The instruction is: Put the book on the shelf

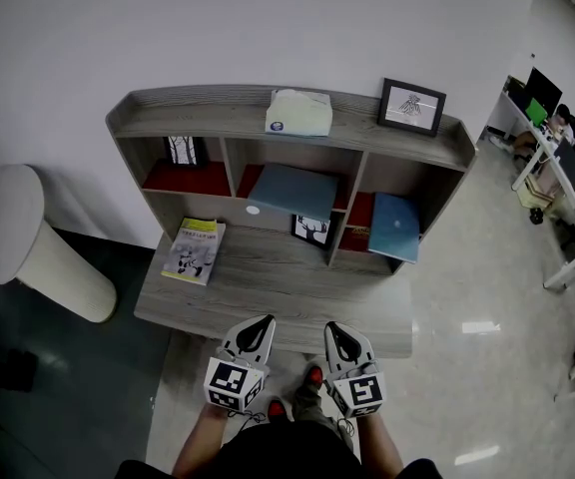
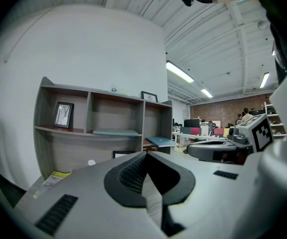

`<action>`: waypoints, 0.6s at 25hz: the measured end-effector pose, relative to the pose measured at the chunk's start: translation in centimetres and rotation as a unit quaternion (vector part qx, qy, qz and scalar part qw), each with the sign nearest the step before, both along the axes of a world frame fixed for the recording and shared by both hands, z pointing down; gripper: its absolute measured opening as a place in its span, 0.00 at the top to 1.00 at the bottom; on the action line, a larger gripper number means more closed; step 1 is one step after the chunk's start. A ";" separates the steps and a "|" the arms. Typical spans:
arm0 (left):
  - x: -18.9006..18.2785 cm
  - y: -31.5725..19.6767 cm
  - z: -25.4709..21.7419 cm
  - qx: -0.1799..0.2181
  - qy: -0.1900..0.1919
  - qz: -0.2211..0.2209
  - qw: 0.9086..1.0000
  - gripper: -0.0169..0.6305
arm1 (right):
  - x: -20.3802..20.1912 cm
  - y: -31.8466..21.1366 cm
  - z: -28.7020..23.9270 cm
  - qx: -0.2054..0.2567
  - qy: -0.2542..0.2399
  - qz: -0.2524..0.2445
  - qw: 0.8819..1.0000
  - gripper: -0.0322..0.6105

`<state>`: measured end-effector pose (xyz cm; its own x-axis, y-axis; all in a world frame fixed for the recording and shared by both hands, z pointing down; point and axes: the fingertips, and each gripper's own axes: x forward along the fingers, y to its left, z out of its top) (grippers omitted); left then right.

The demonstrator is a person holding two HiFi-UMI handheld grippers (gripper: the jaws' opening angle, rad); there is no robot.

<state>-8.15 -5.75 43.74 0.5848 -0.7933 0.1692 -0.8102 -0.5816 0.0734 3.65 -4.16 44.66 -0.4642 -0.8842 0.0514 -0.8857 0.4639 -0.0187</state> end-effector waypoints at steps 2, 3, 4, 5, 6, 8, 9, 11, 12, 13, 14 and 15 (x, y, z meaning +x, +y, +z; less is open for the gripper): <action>0.0 0.0 0.1 -0.002 -0.001 0.000 1.000 0.97 | 0.0 -0.1 -0.1 0.002 0.001 0.001 1.000 0.90; 0.0 0.0 0.1 -0.002 -0.002 0.000 1.000 0.97 | 0.1 -0.1 -0.1 0.002 0.000 0.001 1.000 0.90; 0.0 0.0 0.1 -0.002 -0.002 0.000 1.000 0.97 | 0.1 -0.2 -0.1 0.002 -0.001 0.001 1.000 0.90; 0.0 0.0 0.1 -0.002 -0.002 0.000 1.000 0.97 | 0.1 -0.2 0.0 0.001 -0.001 0.001 1.000 0.90; 0.0 0.0 0.0 -0.001 -0.002 0.000 1.000 0.97 | 0.1 -0.1 0.1 -0.001 0.001 0.000 1.000 0.90; -0.1 0.0 0.1 -0.001 -0.002 -0.001 1.000 0.97 | 0.1 0.0 0.7 -0.005 0.011 -0.005 1.000 0.90; -0.1 0.0 0.2 -0.002 -0.003 -0.002 1.000 0.97 | 0.1 0.0 1.0 -0.006 0.015 -0.006 1.000 0.90; -0.1 0.0 0.3 -0.003 -0.004 -0.002 1.000 0.97 | 0.3 0.1 1.1 -0.006 0.017 -0.005 1.000 0.90; -0.1 0.0 0.3 -0.003 -0.004 -0.002 1.000 0.97 | 0.3 0.1 1.0 -0.005 0.014 -0.003 1.000 0.90; 0.0 0.0 0.3 -0.003 -0.004 -0.001 1.000 0.97 | 0.4 0.1 0.9 -0.003 0.012 -0.001 1.000 0.90; 0.0 0.0 0.3 -0.003 -0.004 -0.001 1.000 0.97 | 0.5 0.0 0.8 -0.002 0.012 0.000 1.000 0.90; 0.1 0.0 0.3 -0.003 -0.004 0.000 1.000 0.97 | 0.6 0.0 0.7 0.000 0.012 0.000 1.000 0.90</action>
<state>-8.07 -5.72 44.02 0.5828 -0.7928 0.1783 -0.8111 -0.5807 0.0697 4.23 -4.12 45.33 -0.4620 -0.8846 0.0629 -0.8863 0.4631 0.0033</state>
